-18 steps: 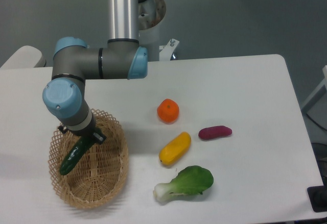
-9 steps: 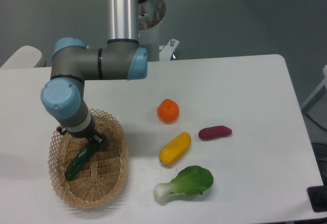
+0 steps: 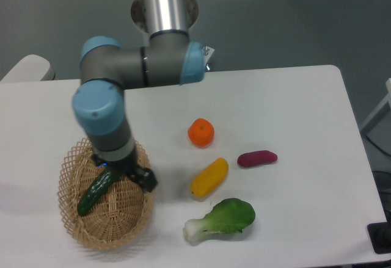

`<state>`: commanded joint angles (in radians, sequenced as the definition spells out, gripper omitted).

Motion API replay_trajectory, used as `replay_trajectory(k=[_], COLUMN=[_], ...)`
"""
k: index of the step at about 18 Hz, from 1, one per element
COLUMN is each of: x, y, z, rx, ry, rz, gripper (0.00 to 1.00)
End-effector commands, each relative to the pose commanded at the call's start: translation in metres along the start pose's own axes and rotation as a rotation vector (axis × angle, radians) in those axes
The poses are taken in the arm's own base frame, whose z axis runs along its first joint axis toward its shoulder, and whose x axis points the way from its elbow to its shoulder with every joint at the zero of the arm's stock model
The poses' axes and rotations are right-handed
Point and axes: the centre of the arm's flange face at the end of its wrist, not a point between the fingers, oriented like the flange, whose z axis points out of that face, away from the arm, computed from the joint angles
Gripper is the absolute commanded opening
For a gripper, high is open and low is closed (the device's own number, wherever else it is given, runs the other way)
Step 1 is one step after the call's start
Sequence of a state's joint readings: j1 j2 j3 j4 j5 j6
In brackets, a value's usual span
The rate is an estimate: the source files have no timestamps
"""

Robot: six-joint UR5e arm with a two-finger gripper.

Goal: Place the cucumber in the basket

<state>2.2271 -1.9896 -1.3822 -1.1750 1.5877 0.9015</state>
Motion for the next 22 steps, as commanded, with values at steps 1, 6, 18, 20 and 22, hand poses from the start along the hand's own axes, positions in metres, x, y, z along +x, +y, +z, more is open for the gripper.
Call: replay_trajectory(k=[1, 6, 18, 20, 22], x=[-0.016, -0.064, -0.137, -0.141, -0.142], y=[0.015, 0.066, 0.16, 0.169, 0.171], z=[-0.007, -0.019, -0.034, -0.035, -0.039], rx=[0.003, -0.005, -0.039, -0.046, -0.044], ry=[-0.013, -0.04, -0.074, -0.071, -0.078], rz=[0.01, 0.125, 0.371, 0.449, 0.473], gripper=[1.0, 1.0, 1.0, 1.0, 1.0])
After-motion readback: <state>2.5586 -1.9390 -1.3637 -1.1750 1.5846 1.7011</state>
